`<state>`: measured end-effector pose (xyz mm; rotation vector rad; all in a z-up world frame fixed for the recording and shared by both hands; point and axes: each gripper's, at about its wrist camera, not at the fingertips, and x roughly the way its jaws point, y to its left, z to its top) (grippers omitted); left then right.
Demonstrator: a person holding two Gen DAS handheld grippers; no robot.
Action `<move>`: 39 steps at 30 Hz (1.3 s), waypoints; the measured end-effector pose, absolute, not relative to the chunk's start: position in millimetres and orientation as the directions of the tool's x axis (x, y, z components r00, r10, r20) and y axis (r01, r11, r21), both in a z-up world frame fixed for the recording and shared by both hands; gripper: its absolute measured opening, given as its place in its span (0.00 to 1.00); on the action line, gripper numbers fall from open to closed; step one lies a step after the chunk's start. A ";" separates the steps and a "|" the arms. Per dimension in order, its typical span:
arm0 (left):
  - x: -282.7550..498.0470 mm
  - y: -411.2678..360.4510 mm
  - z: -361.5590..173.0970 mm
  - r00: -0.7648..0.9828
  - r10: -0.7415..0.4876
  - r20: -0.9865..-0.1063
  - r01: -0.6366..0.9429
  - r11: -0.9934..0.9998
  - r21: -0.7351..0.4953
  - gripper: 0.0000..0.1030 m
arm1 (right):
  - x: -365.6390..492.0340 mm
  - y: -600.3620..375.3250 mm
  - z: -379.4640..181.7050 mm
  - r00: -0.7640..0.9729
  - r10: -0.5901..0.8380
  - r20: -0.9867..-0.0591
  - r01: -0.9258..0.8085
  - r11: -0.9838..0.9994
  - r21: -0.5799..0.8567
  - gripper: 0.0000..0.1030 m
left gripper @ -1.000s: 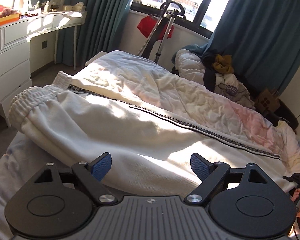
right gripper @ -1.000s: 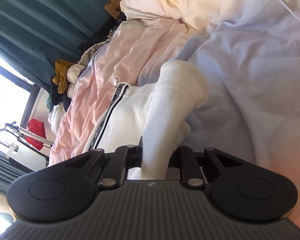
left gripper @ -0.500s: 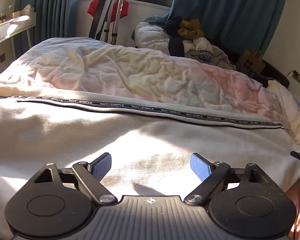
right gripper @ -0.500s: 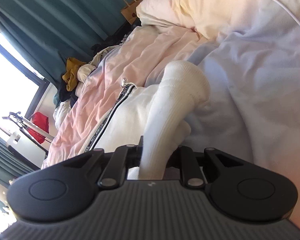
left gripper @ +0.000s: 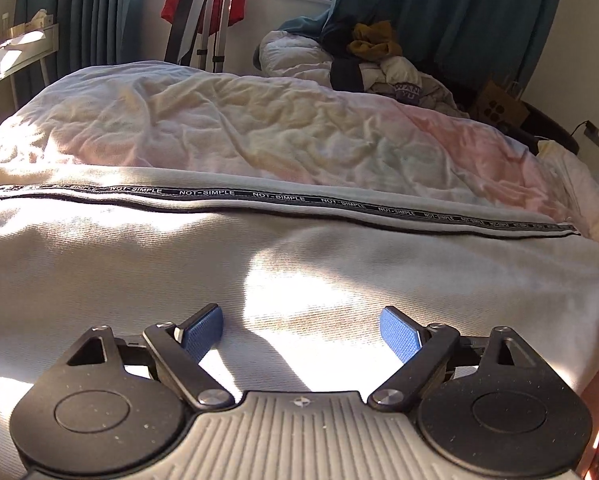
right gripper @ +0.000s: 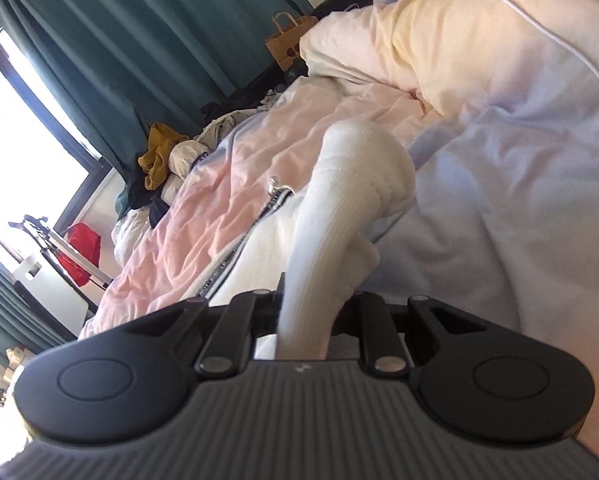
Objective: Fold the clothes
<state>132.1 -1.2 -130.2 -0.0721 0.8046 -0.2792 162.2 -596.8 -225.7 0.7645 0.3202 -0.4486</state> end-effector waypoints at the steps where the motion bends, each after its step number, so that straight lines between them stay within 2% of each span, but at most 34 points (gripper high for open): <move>1: 132.1 1.2 -128.3 0.657 -0.276 -0.701 0.219 0.960 -0.172 0.85 | 163.4 -593.3 -217.1 0.863 -0.279 -0.421 0.492 0.653 0.576 0.17; 7: 129.9 19.8 -114.1 0.677 -0.292 -0.675 0.208 0.956 -0.205 0.85 | 176.4 -542.9 -143.1 0.904 -0.291 -0.314 0.408 0.807 0.427 0.17; 13: 127.2 46.7 -96.1 0.723 -0.341 -0.601 0.198 0.936 -0.292 0.85 | 187.9 -451.6 -73.8 0.955 -0.218 -0.201 0.258 0.945 0.202 0.17; 19: 123.8 75.1 -77.1 0.769 -0.362 -0.527 0.178 0.913 -0.367 0.85 | 194.4 -351.9 -45.2 0.980 -0.120 -0.156 0.120 0.993 -0.015 0.17; 26: 117.4 112.7 -61.8 0.803 -0.363 -0.472 0.122 0.876 -0.466 0.85 | 191.8 -252.9 -82.3 0.972 0.008 -0.235 -0.049 0.985 -0.168 0.17; 31: 120.5 127.0 -62.2 0.823 -0.316 -0.472 0.059 0.874 -0.482 0.85 | 179.0 -189.8 -150.6 0.908 0.101 -0.406 -0.240 0.921 -0.307 0.17; 34: 125.6 122.8 -67.6 0.804 -0.336 -0.490 0.066 0.871 -0.487 0.85 | 172.5 -167.0 -188.9 0.863 0.094 -0.496 -0.316 0.867 -0.385 0.18; 39: 126.4 104.0 -76.3 0.782 -0.365 -0.505 0.122 0.884 -0.450 0.85 | 174.4 -164.5 -191.8 0.835 0.140 -0.533 -0.358 0.873 -0.332 0.21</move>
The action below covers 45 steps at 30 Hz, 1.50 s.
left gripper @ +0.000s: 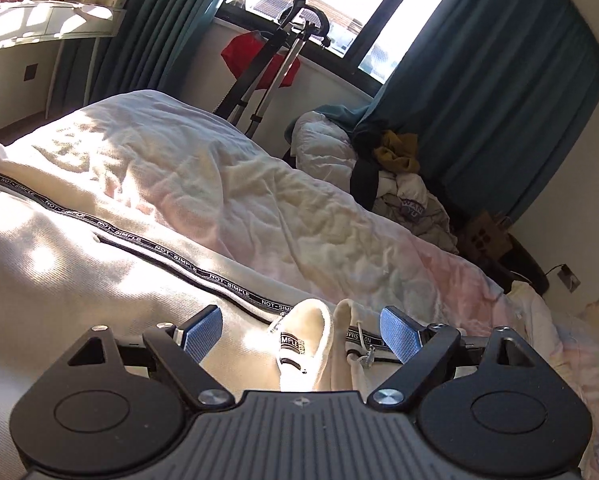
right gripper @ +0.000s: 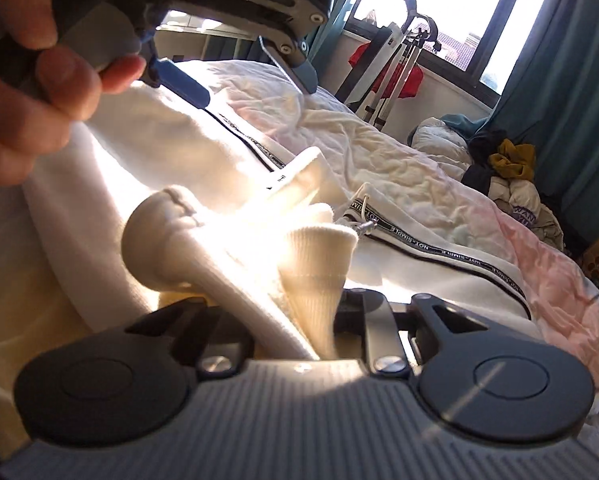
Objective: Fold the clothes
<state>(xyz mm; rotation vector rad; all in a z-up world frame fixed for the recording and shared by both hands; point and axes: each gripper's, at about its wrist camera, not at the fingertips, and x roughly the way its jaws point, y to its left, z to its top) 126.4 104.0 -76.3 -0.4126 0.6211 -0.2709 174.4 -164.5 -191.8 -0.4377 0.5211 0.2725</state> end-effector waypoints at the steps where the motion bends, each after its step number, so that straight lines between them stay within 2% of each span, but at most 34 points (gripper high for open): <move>1: 126.4 100.9 -78.0 0.778 -0.370 -0.507 0.131 0.886 -0.446 0.85 | 174.3 -166.1 -189.9 0.821 0.157 -0.548 -0.376 0.871 -0.315 0.26; 4: 126.5 92.7 -83.1 0.767 -0.384 -0.513 0.152 0.887 -0.437 0.85 | 170.1 -171.4 -184.4 0.782 0.215 -0.586 -0.437 0.858 -0.268 0.40; 7: 126.1 87.9 -86.1 0.762 -0.394 -0.514 0.164 0.885 -0.436 0.85 | 152.9 -178.0 -177.7 0.760 0.288 -0.583 -0.501 0.831 -0.242 0.49; 10: 123.8 86.7 -86.5 0.760 -0.416 -0.499 0.182 0.874 -0.450 0.85 | 130.1 -185.6 -167.5 0.742 0.370 -0.559 -0.561 0.799 -0.217 0.51; 14: 118.1 83.6 -84.0 0.749 -0.480 -0.456 0.238 0.838 -0.491 0.85 | 124.2 -218.9 -145.3 0.710 0.525 -0.469 -0.578 0.815 0.037 0.51; 16: 116.7 79.1 -83.9 0.738 -0.503 -0.450 0.265 0.829 -0.493 0.85 | 131.2 -233.9 -141.2 0.726 0.548 -0.416 -0.542 0.828 0.145 0.51; 18: 116.9 73.5 -86.3 0.725 -0.517 -0.455 0.284 0.826 -0.487 0.85 | 141.2 -235.7 -146.5 0.757 0.493 -0.429 -0.485 0.863 0.137 0.51; 22: 126.4 62.8 -97.7 0.677 -0.544 -0.496 0.305 0.820 -0.484 0.84 | 175.7 -227.0 -188.4 0.686 0.411 -0.601 -0.455 0.886 0.088 0.51; 23: 129.4 61.6 -101.0 0.665 -0.550 -0.504 0.302 0.816 -0.493 0.83 | 176.7 -222.4 -193.6 0.674 0.402 -0.619 -0.467 0.882 0.065 0.52; 25: 134.8 60.3 -107.7 0.643 -0.565 -0.517 0.296 0.806 -0.513 0.83 | 176.1 -212.2 -201.7 0.659 0.384 -0.647 -0.495 0.869 0.011 0.56; 29: 138.0 58.3 -113.8 0.634 -0.565 -0.529 0.295 0.808 -0.510 0.81 | 171.9 -203.0 -204.3 0.663 0.362 -0.655 -0.510 0.859 -0.041 0.56; 31: 135.2 62.9 -108.4 0.642 -0.582 -0.499 0.302 0.790 -0.533 0.71 | 169.2 -204.2 -202.2 0.669 0.365 -0.648 -0.506 0.862 -0.037 0.52; 32: 133.6 65.4 -105.4 0.647 -0.591 -0.482 0.305 0.780 -0.546 0.71 | 167.9 -204.8 -201.2 0.671 0.366 -0.645 -0.504 0.863 -0.035 0.50; 34: 131.7 70.6 -101.9 0.648 -0.615 -0.449 0.314 0.753 -0.579 0.72 | 165.5 -205.4 -196.7 0.677 0.370 -0.636 -0.502 0.864 -0.031 0.36; 35: 131.3 72.7 -101.3 0.647 -0.624 -0.438 0.315 0.742 -0.592 0.73 | 164.2 -205.8 -193.3 0.680 0.371 -0.632 -0.498 0.867 -0.027 0.34; 37: 133.2 73.9 -103.7 0.630 -0.640 -0.440 0.308 0.726 -0.615 0.73 | 160.8 -208.0 -186.2 0.689 0.383 -0.616 -0.493 0.870 -0.011 0.24; 41: 138.5 73.6 -113.1 0.605 -0.641 -0.472 0.239 0.712 -0.660 0.83 | 150.9 -215.6 -169.5 0.728 0.401 -0.557 -0.481 0.877 0.003 0.16; 45: 146.2 83.6 -121.2 0.583 -0.689 -0.431 0.173 0.624 -0.762 0.83 | 151.5 -229.4 -157.8 0.740 0.438 -0.509 -0.482 0.874 0.051 0.14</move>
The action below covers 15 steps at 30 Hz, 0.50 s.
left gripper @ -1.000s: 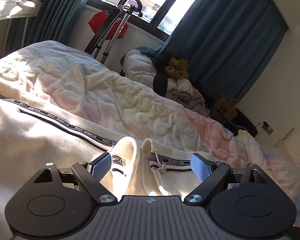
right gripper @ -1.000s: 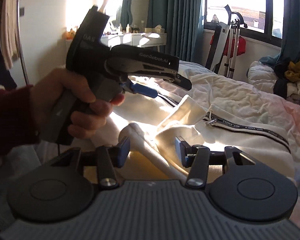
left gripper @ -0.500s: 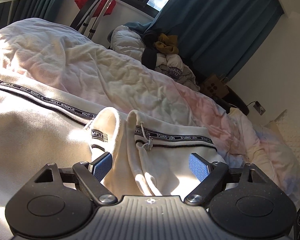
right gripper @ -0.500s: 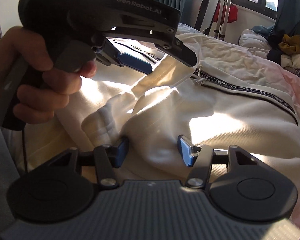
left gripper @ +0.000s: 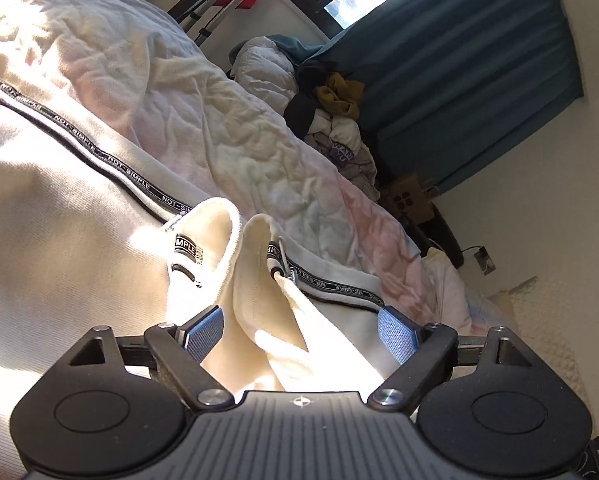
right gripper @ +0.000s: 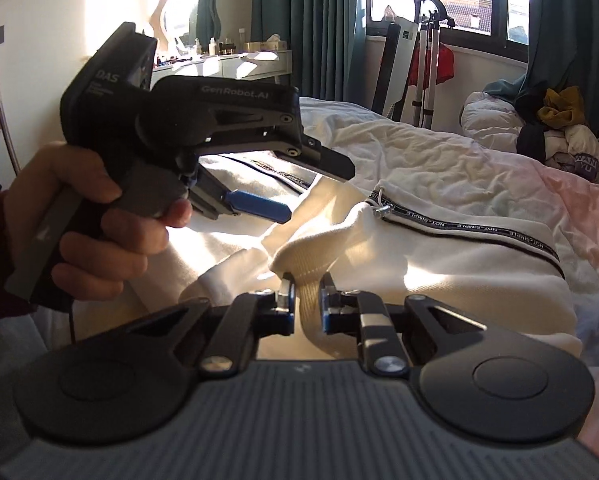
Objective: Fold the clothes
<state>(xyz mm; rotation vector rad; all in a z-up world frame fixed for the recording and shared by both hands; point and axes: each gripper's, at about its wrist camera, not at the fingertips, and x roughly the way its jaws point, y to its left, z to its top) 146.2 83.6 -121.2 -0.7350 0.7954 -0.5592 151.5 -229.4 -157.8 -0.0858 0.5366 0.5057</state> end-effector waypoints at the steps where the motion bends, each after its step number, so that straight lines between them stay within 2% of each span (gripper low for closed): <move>1: 148.7 82.2 -123.0 0.570 -0.705 -0.422 0.172 0.605 -0.778 0.83 | 151.4 -231.9 -156.0 0.740 0.452 -0.499 -0.489 0.870 0.063 0.14; 4: 156.3 71.7 -127.6 0.520 -0.742 -0.423 0.183 0.581 -0.793 0.81 | 149.4 -232.5 -151.6 0.743 0.459 -0.487 -0.501 0.864 0.049 0.14; 7: 155.8 66.0 -128.2 0.517 -0.727 -0.452 0.220 0.623 -0.751 0.78 | 143.7 -237.3 -146.1 0.782 0.442 -0.439 -0.477 0.878 0.035 0.13; 9: 156.1 70.8 -133.9 0.510 -0.737 -0.444 0.193 0.600 -0.776 0.78 | 141.5 -246.4 -138.3 0.795 0.453 -0.403 -0.467 0.881 0.069 0.13; 12: 158.1 75.0 -139.8 0.488 -0.769 -0.412 0.172 0.548 -0.819 0.78 | 142.0 -258.9 -131.7 0.804 0.470 -0.365 -0.460 0.880 0.121 0.13; 15: 162.0 75.6 -150.5 0.446 -0.830 -0.336 0.136 0.433 -0.891 0.83 | 145.7 -258.5 -134.3 0.789 0.483 -0.379 -0.471 0.872 0.132 0.13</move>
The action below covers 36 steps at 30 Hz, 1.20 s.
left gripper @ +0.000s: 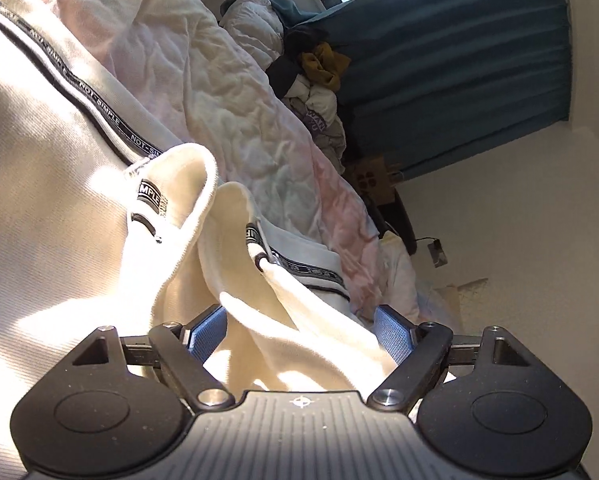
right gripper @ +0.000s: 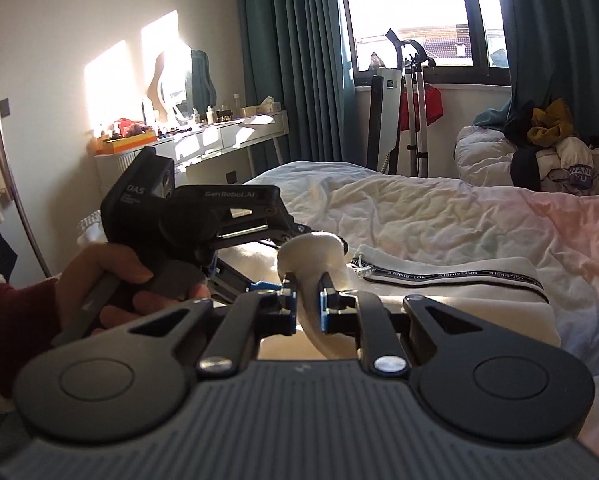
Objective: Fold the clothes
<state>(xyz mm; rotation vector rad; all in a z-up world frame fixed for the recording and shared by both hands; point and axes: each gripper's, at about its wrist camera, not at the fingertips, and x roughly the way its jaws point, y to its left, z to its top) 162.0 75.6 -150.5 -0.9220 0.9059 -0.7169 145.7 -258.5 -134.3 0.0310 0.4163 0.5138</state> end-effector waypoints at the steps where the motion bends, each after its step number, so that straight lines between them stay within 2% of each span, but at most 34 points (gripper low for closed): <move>1: 164.2 74.3 -155.0 0.427 -0.849 -0.313 0.118 0.395 -0.911 0.83 | 146.2 -257.1 -135.4 0.784 0.486 -0.386 -0.477 0.870 0.127 0.13; 6: 172.8 60.4 -157.9 0.434 -0.829 -0.353 0.120 0.442 -0.889 0.79 | 148.5 -246.6 -143.8 0.761 0.484 -0.432 -0.492 0.865 0.101 0.13; 8: 174.5 54.0 -155.1 0.437 -0.812 -0.386 0.143 0.487 -0.862 0.66 | 147.9 -239.1 -147.6 0.760 0.464 -0.455 -0.491 0.869 0.066 0.13; 12: 171.9 46.0 -146.0 0.463 -0.781 -0.418 0.208 0.555 -0.806 0.55 | 148.7 -232.9 -153.1 0.745 0.462 -0.482 -0.497 0.866 0.063 0.13; 13: 171.2 44.1 -143.7 0.471 -0.774 -0.423 0.223 0.569 -0.792 0.48 | 148.8 -233.3 -153.7 0.742 0.466 -0.482 -0.499 0.864 0.067 0.13; 18: 165.9 40.9 -135.1 0.500 -0.774 -0.389 0.282 0.570 -0.771 0.38 | 149.4 -235.3 -155.9 0.738 0.477 -0.477 -0.499 0.862 0.091 0.13; 20: 166.5 37.6 -135.2 0.514 -0.759 -0.401 0.284 0.591 -0.755 0.17 | 149.2 -235.0 -157.1 0.739 0.477 -0.476 -0.497 0.863 0.093 0.13; 22: 168.4 34.8 -136.0 0.532 -0.734 -0.423 0.274 0.622 -0.733 0.12 | 149.0 -234.6 -158.2 0.740 0.476 -0.474 -0.495 0.864 0.094 0.13; 28: 171.7 43.1 -154.7 0.538 -0.663 -0.521 0.201 0.701 -0.684 0.11 | 157.3 -216.1 -180.1 0.707 0.431 -0.560 -0.499 0.866 0.036 0.14; 32: 169.2 52.4 -158.8 0.552 -0.653 -0.520 0.180 0.701 -0.690 0.15 | 163.6 -208.9 -194.6 0.678 0.409 -0.611 -0.502 0.865 0.022 0.15; 36: 149.6 66.5 -147.0 0.619 -0.607 -0.499 0.176 0.726 -0.664 0.22 | 165.5 -213.3 -191.0 0.682 0.422 -0.598 -0.483 0.873 0.065 0.16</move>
